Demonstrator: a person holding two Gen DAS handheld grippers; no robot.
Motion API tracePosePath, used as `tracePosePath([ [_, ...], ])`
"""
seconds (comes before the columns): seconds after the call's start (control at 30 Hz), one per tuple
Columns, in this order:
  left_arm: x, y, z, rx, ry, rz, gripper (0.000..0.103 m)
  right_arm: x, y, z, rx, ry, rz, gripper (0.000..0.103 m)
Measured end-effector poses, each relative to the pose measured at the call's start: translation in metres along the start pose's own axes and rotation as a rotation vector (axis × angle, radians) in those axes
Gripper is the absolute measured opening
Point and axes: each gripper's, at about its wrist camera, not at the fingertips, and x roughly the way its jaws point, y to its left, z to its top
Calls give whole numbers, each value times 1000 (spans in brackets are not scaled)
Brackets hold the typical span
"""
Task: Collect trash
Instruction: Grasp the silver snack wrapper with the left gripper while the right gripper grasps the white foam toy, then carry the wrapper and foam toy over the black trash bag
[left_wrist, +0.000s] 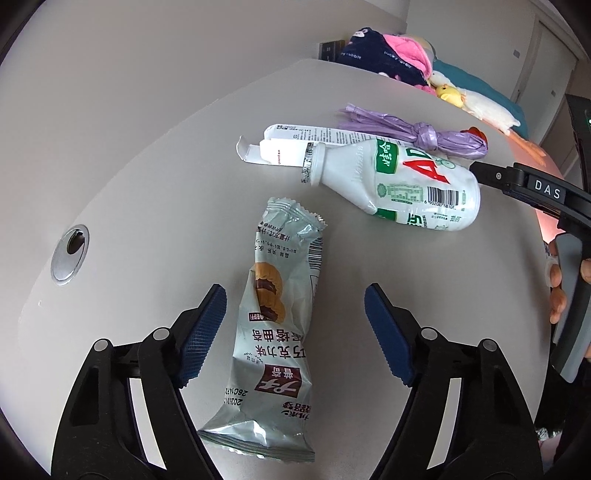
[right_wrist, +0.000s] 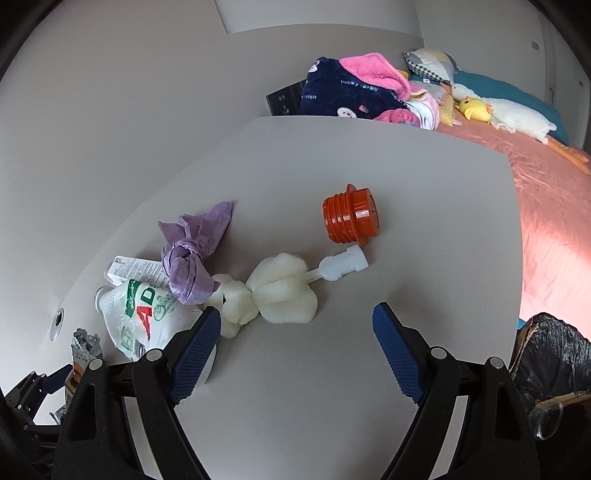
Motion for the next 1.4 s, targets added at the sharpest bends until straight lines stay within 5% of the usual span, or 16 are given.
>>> tracePosePath([
  [0.2, 5, 3, -4, -13, -13, 9, 75, 12, 2, 9, 32, 1, 0, 77],
  [0.33, 6, 4, -2, -7, -17, 19, 64, 21, 1, 13, 54, 17, 26, 64],
  [0.47, 6, 2, -1, -16, -6, 26, 63, 21, 4, 13, 48, 19, 64, 43],
  [0.57, 4, 4, -1, -37, -9, 1, 59, 19, 4, 11, 49, 9, 86, 38],
  [0.67, 2, 6, -1, -49, -17, -23, 33, 13, -1, 7, 62, -10, 106, 36],
  [1.4, -45, -34, 2, 22, -124, -88, 30, -62, -24, -23, 37, -81, 77, 36],
])
